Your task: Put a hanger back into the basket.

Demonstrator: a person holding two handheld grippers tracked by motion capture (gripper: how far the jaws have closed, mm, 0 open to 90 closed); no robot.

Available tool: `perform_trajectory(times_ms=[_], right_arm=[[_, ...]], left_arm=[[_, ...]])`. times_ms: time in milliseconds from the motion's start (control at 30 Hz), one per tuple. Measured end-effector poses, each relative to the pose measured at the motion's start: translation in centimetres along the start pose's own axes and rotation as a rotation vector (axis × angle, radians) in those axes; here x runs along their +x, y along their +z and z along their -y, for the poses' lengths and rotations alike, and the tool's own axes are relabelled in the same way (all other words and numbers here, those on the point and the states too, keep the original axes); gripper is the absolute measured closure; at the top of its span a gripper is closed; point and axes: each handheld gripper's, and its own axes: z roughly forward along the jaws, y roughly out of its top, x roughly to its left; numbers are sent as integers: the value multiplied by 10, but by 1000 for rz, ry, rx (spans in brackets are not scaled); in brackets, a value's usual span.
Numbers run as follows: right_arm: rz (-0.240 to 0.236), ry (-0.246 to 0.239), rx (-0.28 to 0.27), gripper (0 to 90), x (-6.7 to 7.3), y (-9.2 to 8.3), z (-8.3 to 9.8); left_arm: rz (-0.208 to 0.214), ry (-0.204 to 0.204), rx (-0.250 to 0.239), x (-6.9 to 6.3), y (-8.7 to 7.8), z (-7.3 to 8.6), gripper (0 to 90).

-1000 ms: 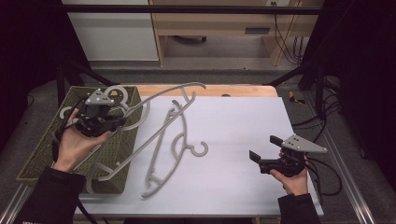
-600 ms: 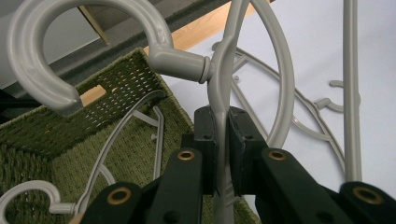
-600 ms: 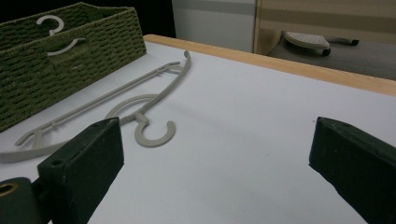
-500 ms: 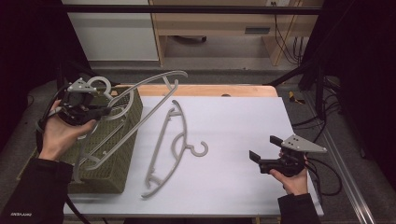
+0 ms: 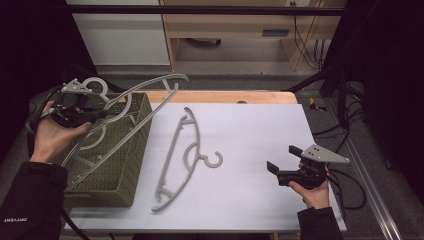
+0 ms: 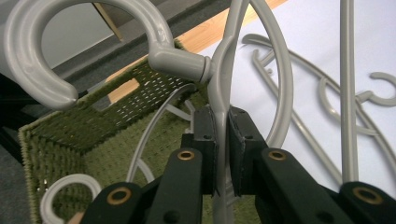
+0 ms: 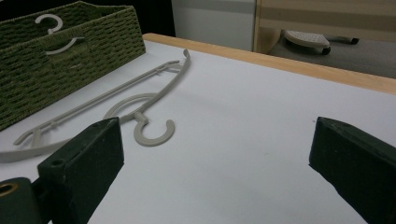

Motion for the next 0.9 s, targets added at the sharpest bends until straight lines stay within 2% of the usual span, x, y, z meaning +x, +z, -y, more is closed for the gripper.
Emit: perform_trajectory(times_ms=[167, 400, 633, 800, 900], right_arm=[[0, 0, 2, 36, 0, 0, 0], [0, 0, 8, 36, 0, 2, 1], [2, -2, 15, 36, 0, 3, 2], [3, -1, 14, 36, 0, 4, 2], [3, -1, 16, 36, 0, 4, 2]], left_arm=[[-19, -1, 16, 13, -1, 9, 825], [-34, -19, 7, 31, -4, 25, 825], [-59, -46, 20, 47, -1, 41, 824], [-82, -59, 46, 57, 3, 51, 824], [-88, -71, 43, 61, 3, 56, 824]])
